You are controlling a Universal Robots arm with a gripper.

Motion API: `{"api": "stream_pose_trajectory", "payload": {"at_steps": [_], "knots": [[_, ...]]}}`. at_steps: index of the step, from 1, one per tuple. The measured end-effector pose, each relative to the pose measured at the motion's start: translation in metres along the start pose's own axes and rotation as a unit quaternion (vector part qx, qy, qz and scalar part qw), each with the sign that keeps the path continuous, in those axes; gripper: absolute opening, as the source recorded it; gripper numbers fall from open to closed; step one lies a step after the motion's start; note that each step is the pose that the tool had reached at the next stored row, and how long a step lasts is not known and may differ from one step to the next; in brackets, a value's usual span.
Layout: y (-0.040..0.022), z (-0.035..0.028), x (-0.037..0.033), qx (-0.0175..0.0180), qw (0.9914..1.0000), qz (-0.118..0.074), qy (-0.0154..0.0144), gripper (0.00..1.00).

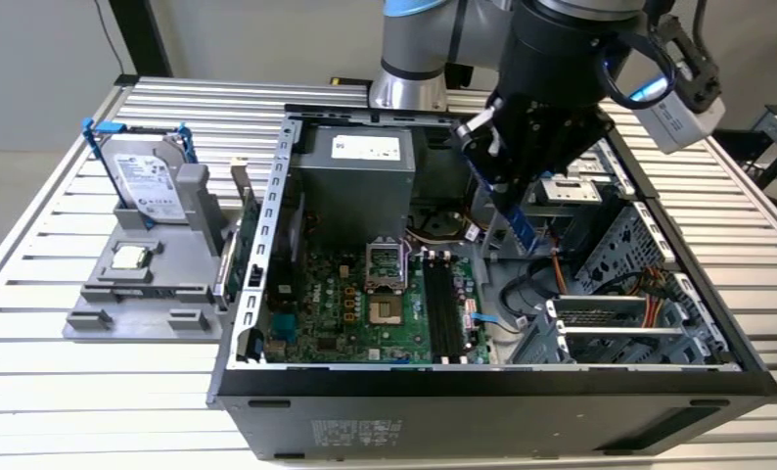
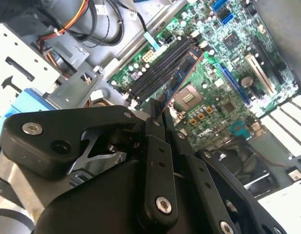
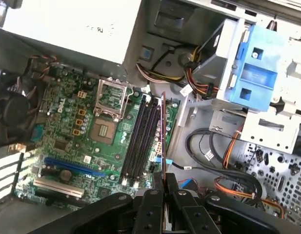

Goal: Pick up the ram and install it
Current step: 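Insert the ram into the slot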

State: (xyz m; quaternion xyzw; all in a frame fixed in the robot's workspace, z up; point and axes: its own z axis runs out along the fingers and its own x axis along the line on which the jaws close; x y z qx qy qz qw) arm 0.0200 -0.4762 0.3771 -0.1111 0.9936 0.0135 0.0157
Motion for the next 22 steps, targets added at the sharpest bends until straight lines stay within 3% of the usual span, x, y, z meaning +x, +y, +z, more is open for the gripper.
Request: {"api": "stream_pose_trajectory", "payload": {"at_steps": [3,6,13,22], "knots": [[0.0000,0.0003,0.0000,0.0009,0.99967,0.026,-0.0006,0.00],[0.0000,0.0005,0.0000,0.0018,0.99868,0.051,-0.0012,0.00],[0.0000,0.0010,0.0000,0.0036,0.99444,0.105,-0.0024,0.00],[0.0000,0.0026,0.0000,0.0036,0.99433,0.106,-0.0025,0.00]]}}
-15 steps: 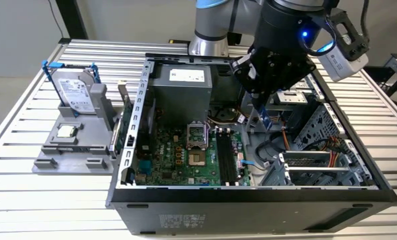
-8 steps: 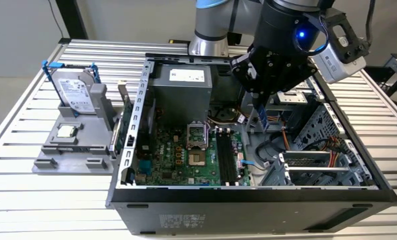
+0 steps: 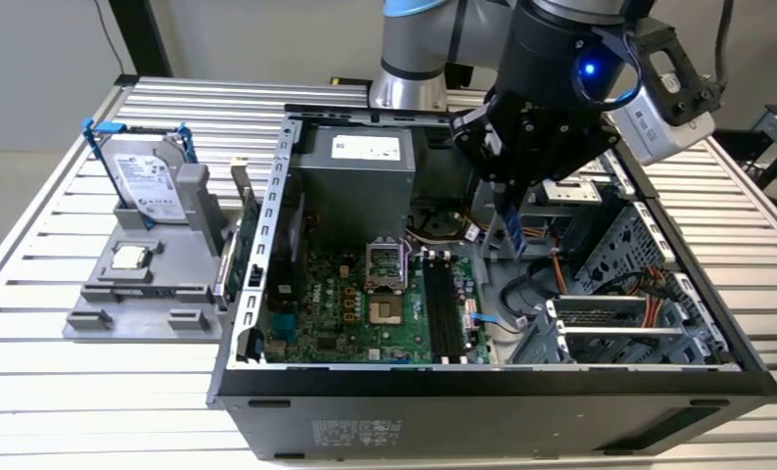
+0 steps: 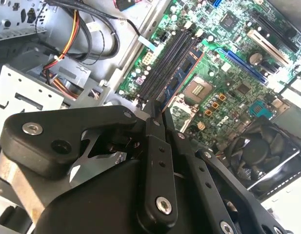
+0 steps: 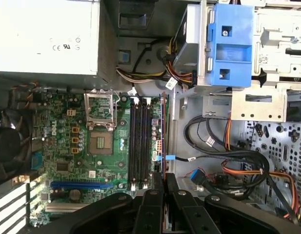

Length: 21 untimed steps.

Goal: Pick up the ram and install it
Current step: 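Insert the ram into the slot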

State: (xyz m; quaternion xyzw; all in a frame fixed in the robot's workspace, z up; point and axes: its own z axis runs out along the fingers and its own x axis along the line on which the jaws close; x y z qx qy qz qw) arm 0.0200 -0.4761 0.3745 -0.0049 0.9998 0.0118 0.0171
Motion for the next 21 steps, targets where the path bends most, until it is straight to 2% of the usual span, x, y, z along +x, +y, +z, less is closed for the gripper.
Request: {"api": "stream_pose_trajectory", "payload": {"at_steps": [9,21], "knots": [[-0.0004,0.0158,-0.0009,-0.0001,1.00000,0.000,0.0000,0.00],[-0.0004,0.0169,-0.0008,0.0000,1.00000,0.000,0.0000,0.00]]}}
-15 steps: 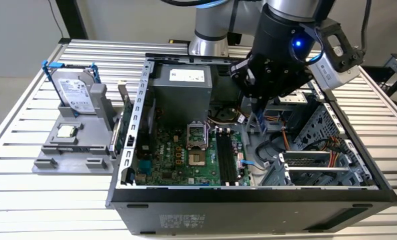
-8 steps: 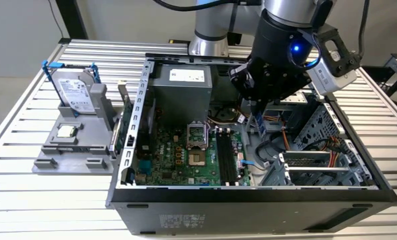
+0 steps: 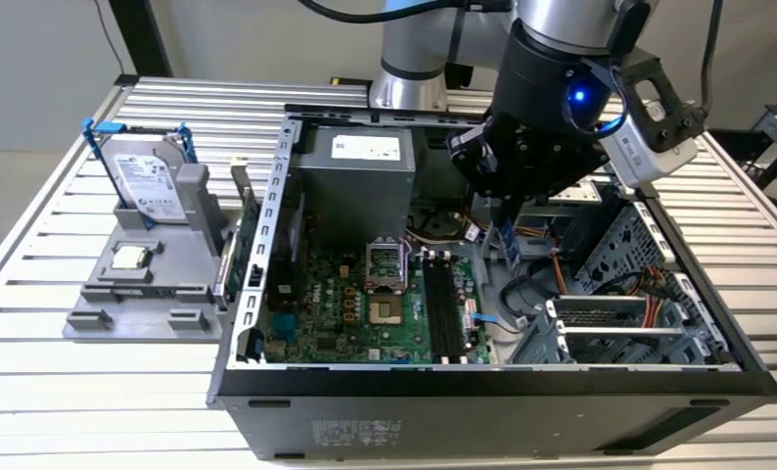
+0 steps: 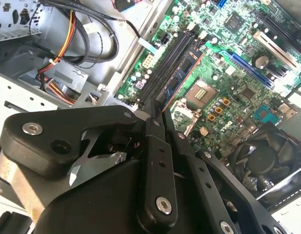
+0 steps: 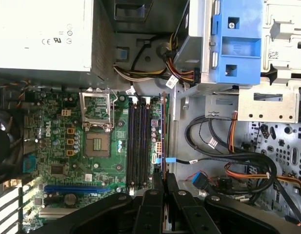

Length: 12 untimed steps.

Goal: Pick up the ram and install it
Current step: 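Insert the ram into the slot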

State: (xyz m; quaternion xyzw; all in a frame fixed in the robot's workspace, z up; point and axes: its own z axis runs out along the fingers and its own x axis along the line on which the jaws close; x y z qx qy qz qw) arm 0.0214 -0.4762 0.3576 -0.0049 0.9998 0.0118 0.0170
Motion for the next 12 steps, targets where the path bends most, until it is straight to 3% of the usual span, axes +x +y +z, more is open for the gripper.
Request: {"api": "stream_pose_trajectory", "payload": {"at_steps": [3,12], "knots": [[-0.0001,0.0028,0.0001,-0.0002,1.00000,0.000,-0.0001,0.00],[0.0008,0.0191,0.0006,0.0002,0.99999,0.005,-0.0001,0.00]]}}
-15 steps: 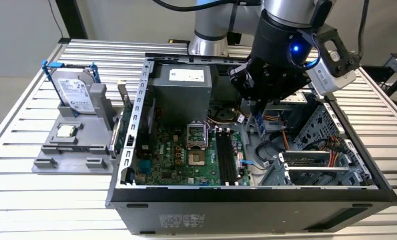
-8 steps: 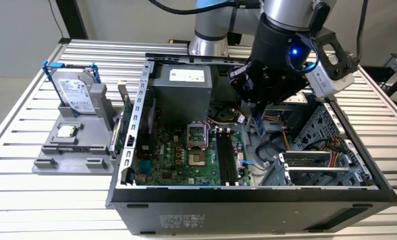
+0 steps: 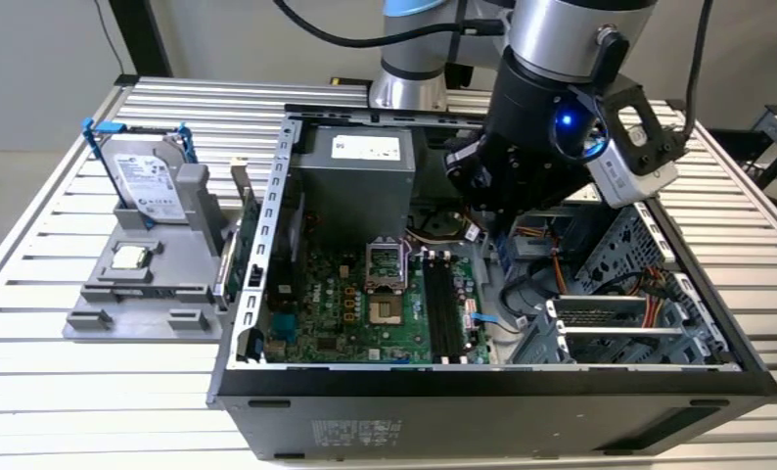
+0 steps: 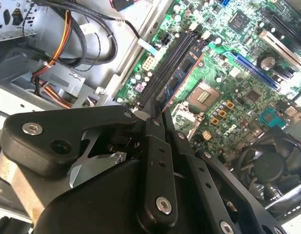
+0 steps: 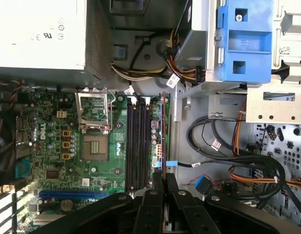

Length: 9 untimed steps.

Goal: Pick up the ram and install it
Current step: 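Insert the ram into the slot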

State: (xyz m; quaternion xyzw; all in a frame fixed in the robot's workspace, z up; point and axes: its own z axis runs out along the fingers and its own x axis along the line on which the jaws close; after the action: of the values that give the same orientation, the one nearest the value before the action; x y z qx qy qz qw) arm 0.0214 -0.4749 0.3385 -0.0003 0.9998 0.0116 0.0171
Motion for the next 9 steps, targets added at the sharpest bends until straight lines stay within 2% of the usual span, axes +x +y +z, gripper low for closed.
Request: {"api": "stream_pose_trajectory", "payload": {"at_steps": [3,4,5,9], "knots": [[-0.0001,0.0054,0.0002,0.0003,0.99999,0.005,-0.0001,0.00],[-0.0002,0.0119,0.0004,0.0006,0.99994,0.011,-0.0003,0.00],[0.0001,0.0156,0.0012,0.0007,0.99988,0.016,-0.0005,0.00],[0.0000,0.0228,0.0031,0.0009,0.99980,0.020,-0.0005,0.00]]}}
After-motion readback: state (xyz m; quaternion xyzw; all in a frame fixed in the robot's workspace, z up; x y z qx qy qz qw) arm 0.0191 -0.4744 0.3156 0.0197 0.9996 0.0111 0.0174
